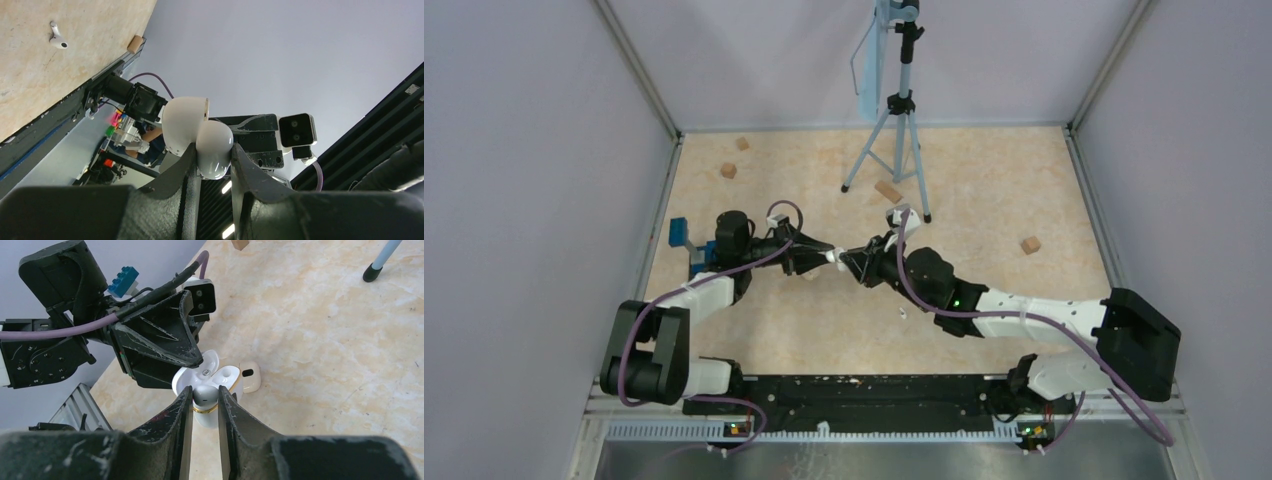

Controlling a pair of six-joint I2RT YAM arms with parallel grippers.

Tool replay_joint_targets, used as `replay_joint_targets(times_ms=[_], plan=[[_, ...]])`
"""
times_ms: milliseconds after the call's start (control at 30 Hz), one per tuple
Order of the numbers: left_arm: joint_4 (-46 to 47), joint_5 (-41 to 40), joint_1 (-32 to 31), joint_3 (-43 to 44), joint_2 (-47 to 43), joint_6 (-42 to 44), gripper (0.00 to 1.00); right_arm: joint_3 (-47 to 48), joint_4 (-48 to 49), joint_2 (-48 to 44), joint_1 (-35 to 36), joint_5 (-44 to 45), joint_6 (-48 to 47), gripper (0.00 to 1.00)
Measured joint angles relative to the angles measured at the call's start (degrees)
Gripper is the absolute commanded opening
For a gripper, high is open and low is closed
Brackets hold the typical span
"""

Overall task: Insert the wireless bluetooth earbuds into the charging case
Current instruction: Insert the left earbud into the left side groove of the charging case.

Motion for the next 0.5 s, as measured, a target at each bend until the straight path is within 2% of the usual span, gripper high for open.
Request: replay_joint_targets(times_ms=[267,500], plan=[[0.28,-3.23,0.90,0.13,0.00,-0.35,0.00,-0.02,-2.12,0.00,1.29,-2.86,0.44,0.40],[0.44,-4.11,0.94,0.15,0.00,-0.46,0.00,-0.02,-3.54,-0.02,1.77,-3.34,0.87,0.61]])
